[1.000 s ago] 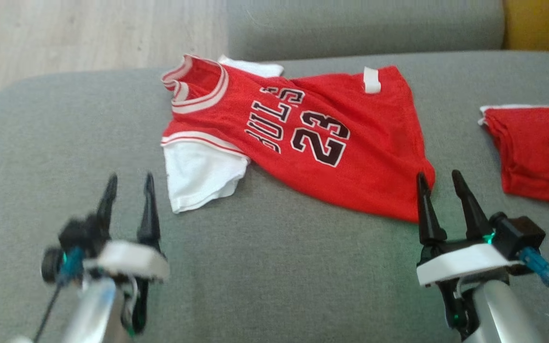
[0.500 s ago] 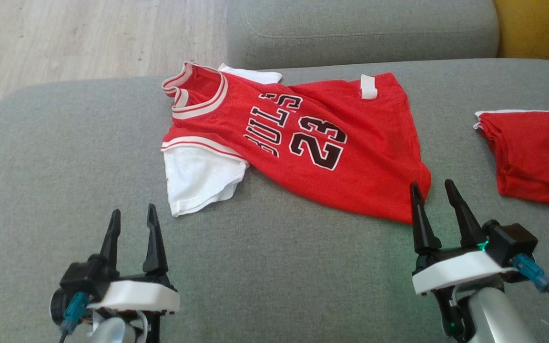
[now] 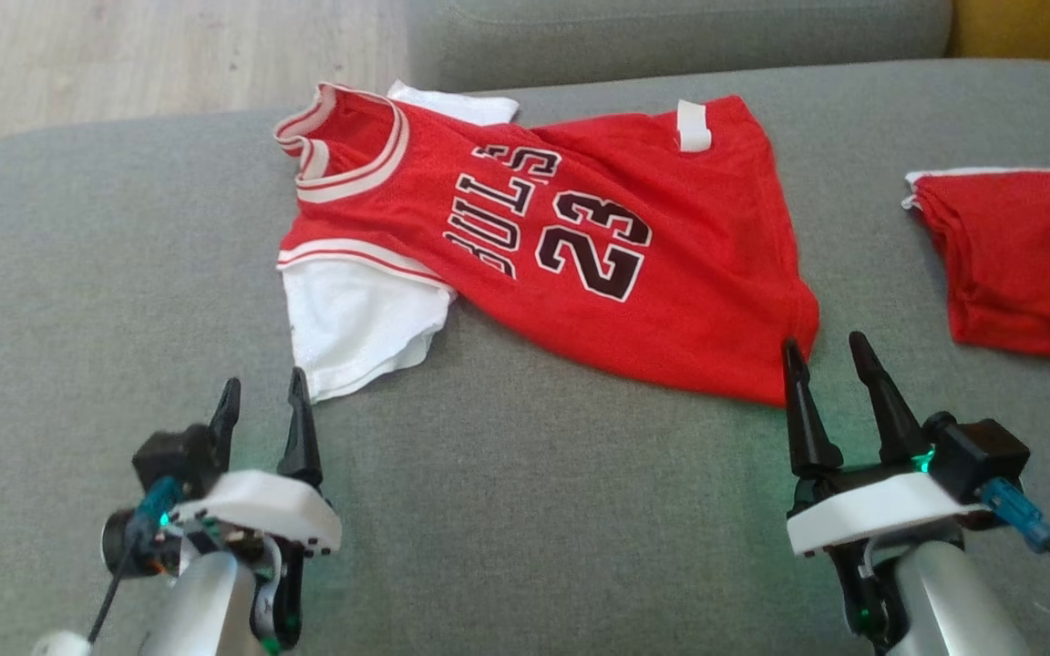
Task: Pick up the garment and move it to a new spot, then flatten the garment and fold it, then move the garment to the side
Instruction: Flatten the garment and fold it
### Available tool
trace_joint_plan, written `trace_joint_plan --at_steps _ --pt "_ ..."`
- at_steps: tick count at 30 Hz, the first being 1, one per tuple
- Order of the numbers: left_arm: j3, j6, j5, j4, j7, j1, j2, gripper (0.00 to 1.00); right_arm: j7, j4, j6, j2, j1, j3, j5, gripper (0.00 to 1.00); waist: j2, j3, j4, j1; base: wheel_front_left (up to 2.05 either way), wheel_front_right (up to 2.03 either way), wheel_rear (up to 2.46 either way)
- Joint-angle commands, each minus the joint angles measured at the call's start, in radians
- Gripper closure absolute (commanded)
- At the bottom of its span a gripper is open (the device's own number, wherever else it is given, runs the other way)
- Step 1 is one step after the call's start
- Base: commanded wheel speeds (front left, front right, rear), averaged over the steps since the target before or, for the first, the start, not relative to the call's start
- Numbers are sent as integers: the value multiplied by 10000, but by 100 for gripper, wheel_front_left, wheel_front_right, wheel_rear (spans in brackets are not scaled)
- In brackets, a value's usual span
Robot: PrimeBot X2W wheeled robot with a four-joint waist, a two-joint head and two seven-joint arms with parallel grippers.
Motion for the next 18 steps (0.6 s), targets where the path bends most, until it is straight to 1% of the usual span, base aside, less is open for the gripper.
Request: trace_joint_plan --at_steps 1,7,15,18 --pt "273 -13 -66 -98 73 -526 160 0 -107 -351 -7 -35 -487 217 12 0 -1 144 -90 -1 0 0 0" --pt "156 -37 -89 927 681 -1183 290 0 -107 -382 -7 -35 -660 221 33 0 -1 482 -337 -1 0 0 0" --pt "320 298 -141 2292 1025 -2063 556 0 -107 -435 -7 -35 -799 249 80 0 -1 868 -702 -1 0 0 0" --pt "315 306 -173 2782 1164 -2299 622 0 -107 -448 -7 -35 -829 236 106 0 -1 949 -797 -1 0 0 0"
